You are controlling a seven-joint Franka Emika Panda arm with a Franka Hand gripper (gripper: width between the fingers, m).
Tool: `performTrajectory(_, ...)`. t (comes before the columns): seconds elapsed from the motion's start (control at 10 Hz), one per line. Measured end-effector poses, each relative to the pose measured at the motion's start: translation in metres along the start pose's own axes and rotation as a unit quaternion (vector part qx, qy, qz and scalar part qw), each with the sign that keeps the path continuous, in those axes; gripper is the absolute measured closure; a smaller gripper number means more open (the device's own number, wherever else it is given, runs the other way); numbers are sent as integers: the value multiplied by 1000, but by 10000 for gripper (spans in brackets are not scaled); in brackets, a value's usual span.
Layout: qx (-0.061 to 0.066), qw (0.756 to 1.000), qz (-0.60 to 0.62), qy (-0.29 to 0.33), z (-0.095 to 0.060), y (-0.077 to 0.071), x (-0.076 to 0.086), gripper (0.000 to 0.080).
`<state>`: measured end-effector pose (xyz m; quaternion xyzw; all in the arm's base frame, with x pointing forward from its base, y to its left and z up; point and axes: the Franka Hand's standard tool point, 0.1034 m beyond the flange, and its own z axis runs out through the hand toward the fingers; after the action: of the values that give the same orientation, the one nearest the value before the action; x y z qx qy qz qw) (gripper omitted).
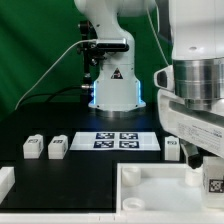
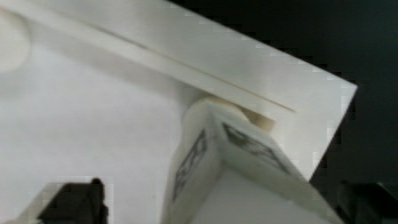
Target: Assemble one leg
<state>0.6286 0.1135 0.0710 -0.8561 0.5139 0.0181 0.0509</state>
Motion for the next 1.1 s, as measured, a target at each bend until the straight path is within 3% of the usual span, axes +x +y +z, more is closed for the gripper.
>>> performTrajectory(0.2, -6, 990, -143, 7, 0, 0, 0, 151)
performTrajectory(0.3, -17, 963, -268, 15, 2, -2, -4, 151)
performTrajectory(0.4, -12, 942, -334, 19, 2, -5, -6, 151)
performTrajectory(0.7, -12, 951, -310, 20, 2, -4, -5, 176)
performTrajectory(0.9, -9, 974, -226, 19, 2, -5, -6, 510)
performTrajectory(1.1, -7, 993, -120, 16, 2, -6, -6, 508)
